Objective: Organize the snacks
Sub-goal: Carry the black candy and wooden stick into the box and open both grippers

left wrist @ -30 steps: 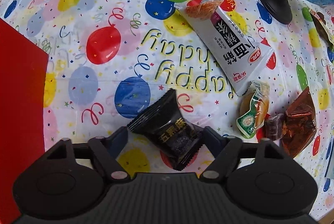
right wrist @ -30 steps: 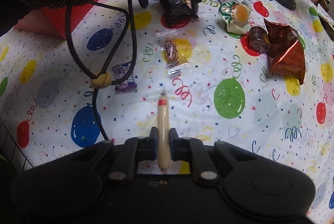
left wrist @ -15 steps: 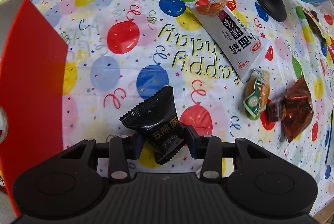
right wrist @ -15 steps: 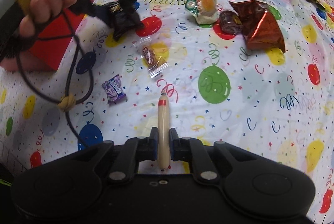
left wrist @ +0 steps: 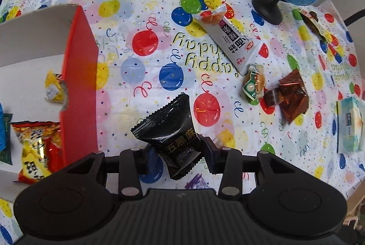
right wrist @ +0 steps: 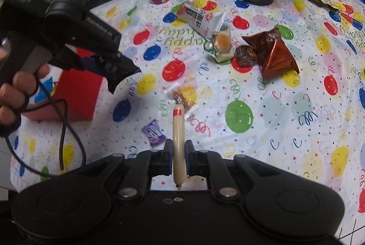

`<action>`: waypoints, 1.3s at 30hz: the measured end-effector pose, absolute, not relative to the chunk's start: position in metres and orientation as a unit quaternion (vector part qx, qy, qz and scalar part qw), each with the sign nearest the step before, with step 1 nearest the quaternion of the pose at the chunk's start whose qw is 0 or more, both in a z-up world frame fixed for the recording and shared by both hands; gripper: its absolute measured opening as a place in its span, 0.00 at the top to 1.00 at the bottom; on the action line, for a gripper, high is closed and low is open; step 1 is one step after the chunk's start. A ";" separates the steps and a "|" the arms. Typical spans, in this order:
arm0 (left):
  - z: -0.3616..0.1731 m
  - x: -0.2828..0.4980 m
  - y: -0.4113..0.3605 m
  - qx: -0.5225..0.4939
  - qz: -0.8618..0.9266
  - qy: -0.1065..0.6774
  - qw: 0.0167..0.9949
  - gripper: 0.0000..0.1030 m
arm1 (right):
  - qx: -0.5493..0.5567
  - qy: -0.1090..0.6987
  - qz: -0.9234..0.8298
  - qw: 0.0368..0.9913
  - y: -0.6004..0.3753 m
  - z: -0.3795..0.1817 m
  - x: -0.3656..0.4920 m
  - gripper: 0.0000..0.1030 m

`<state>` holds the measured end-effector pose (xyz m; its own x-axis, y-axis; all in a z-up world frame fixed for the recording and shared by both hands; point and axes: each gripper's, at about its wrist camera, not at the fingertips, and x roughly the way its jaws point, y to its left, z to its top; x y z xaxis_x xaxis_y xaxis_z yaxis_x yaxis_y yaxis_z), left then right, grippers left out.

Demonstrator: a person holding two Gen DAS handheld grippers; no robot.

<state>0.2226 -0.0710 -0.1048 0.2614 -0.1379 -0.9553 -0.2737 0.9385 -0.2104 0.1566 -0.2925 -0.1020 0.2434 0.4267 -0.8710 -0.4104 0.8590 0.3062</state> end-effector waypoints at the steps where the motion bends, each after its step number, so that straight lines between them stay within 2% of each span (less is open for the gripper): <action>1: -0.100 0.219 -0.070 -0.169 0.041 0.604 0.778 0.60 | 0.012 0.553 0.267 0.789 -0.291 -0.098 0.155 0.91; 21: -0.041 0.145 0.009 -0.151 0.048 0.574 0.803 0.60 | 0.018 0.510 0.338 0.791 -0.190 -0.036 0.140 0.91; 39: -0.047 0.099 0.124 -0.166 0.105 0.573 0.796 0.60 | -0.001 0.524 0.362 0.771 -0.063 -0.047 0.132 0.91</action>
<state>0.0986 0.1244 -0.0468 0.3212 -0.0234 -0.9467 -0.3563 0.9233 -0.1437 0.1323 -0.0626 -0.0468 0.1895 0.5577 -0.8082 -0.5590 0.7379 0.3781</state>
